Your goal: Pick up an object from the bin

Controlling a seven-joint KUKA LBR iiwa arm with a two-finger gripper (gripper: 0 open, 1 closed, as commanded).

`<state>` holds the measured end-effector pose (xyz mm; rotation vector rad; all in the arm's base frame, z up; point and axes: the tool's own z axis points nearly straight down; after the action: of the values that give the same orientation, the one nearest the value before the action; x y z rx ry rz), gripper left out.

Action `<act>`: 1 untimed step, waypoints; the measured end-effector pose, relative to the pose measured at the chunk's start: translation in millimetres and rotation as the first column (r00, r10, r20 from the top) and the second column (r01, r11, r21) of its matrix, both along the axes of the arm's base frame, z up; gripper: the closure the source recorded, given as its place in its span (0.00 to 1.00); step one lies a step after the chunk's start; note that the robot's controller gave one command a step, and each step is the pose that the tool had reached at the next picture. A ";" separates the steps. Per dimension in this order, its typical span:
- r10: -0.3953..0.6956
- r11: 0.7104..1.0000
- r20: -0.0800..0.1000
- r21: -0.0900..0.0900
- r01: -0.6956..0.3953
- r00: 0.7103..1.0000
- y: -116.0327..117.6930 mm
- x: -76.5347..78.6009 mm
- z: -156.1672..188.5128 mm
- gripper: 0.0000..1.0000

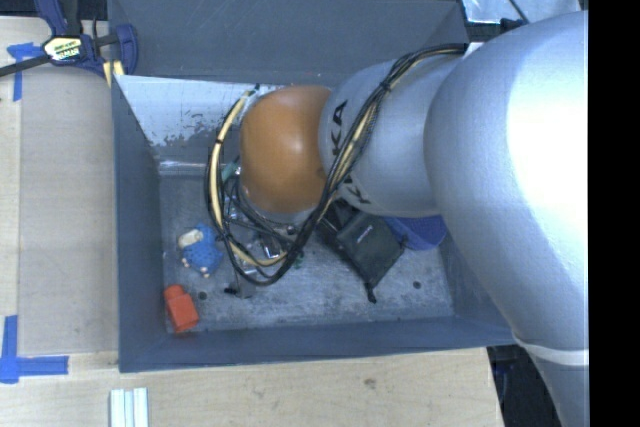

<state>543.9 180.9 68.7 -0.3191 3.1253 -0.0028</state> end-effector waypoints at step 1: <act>0.148 0.989 0.007 0.004 -0.148 0.989 45.2 59.4 2.3 0.00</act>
Offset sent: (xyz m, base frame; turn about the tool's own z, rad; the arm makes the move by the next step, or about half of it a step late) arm 0.0574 0.0442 0.0013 -0.1477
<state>603.3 226.1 71.0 -0.5486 3.0858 0.0032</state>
